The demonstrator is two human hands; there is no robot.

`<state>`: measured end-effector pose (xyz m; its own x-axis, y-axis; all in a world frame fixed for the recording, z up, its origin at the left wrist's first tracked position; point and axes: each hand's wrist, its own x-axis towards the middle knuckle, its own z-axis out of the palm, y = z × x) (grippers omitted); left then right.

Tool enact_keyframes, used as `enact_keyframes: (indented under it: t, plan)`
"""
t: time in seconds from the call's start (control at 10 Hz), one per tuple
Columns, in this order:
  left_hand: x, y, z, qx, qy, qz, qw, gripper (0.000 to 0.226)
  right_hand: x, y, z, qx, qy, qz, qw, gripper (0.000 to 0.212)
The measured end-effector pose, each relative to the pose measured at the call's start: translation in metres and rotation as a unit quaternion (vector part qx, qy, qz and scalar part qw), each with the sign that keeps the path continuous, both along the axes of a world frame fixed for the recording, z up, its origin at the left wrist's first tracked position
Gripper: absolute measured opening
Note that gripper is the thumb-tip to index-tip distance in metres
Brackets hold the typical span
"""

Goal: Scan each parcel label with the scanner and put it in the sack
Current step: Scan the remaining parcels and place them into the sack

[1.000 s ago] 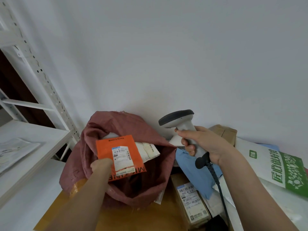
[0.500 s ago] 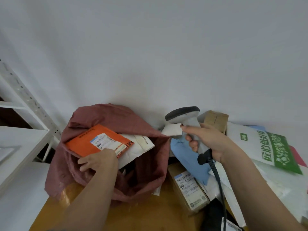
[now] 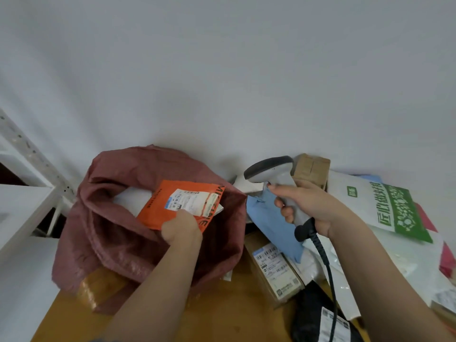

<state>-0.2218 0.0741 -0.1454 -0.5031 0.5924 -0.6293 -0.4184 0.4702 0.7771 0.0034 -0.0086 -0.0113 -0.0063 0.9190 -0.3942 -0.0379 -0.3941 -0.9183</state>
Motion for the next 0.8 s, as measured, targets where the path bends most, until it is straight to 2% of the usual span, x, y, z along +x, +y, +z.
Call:
enact_keyframes:
  t: [0.1, 0.2, 0.3, 0.4, 0.5, 0.6, 0.7, 0.8]
  plan:
    - [-0.009, -0.010, 0.002, -0.047, 0.110, 0.037, 0.992, 0.040, -0.006, 0.004, 0.000, 0.006, 0.013, 0.020, 1.000, 0.016]
    - [-0.023, -0.008, 0.011, -0.067, 0.165, 0.115, 0.977, 0.049, -0.009, 0.005, -0.001, 0.013, 0.009, 0.038, 0.999, 0.017]
    - [-0.022, -0.009, 0.016, -0.098, 0.178, 0.082, 0.976, 0.058, -0.014, 0.006, -0.001, 0.012, 0.013, 0.039, 0.999, 0.019]
    - [-0.007, -0.017, 0.007, -0.146, 0.152, 0.020, 0.977, 0.062, -0.016, 0.005, 0.001, 0.011, 0.016, 0.045, 0.999, 0.017]
    - [-0.003, -0.022, -0.001, -0.145, 0.122, 0.012, 0.982, 0.056, -0.013, 0.003, 0.004, 0.014, 0.008, 0.052, 0.999, 0.014]
    - [-0.015, -0.003, -0.005, -0.072, 0.054, -0.039, 0.995, 0.043, -0.003, 0.000, 0.006, 0.016, -0.004, 0.046, 0.999, 0.015]
    - [-0.031, 0.018, 0.003, -0.029, 0.059, -0.115, 0.991, 0.040, 0.005, -0.005, 0.005, 0.011, 0.000, 0.028, 1.000, 0.018]
    - [-0.041, 0.033, 0.003, -0.009, 0.145, -0.160, 0.976, 0.051, 0.012, -0.009, 0.001, 0.003, 0.000, 0.014, 1.000, 0.023]
